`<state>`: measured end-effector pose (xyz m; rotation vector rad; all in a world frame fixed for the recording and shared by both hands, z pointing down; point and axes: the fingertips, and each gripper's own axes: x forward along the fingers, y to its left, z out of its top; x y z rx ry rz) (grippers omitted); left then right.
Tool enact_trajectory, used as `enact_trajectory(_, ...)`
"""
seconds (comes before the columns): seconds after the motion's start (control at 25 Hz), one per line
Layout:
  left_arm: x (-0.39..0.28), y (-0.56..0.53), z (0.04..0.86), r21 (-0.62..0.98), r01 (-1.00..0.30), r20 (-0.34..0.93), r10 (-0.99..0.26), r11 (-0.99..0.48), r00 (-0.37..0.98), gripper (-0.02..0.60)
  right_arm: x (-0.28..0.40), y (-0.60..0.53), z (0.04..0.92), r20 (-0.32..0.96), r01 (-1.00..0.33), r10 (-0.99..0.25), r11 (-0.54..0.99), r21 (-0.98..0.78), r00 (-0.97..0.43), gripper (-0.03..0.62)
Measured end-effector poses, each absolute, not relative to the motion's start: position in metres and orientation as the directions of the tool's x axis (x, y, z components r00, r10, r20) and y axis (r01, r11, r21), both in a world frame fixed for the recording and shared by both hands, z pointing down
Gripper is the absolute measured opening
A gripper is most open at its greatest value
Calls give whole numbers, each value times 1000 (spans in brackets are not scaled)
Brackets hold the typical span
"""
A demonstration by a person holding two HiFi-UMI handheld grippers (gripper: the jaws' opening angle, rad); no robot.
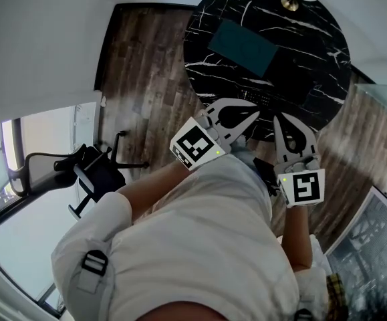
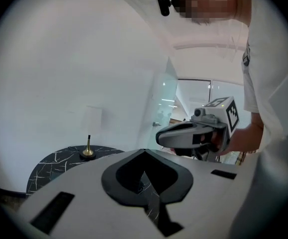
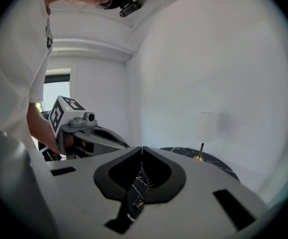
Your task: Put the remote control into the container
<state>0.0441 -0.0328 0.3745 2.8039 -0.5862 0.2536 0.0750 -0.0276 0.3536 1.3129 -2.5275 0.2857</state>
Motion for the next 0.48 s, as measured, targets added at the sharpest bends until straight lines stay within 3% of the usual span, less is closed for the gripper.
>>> enact_trajectory(0.2,48,-49,408,229,-401,283,-333,-887,899,2,77,-42,402,449,-728,-662,684,35,-600,9)
enact_trajectory(0.48,49,-56,490,287,-413,410,-279,-864,869,2,73,-49,522,653,-603,-439,797,-34,-617,9)
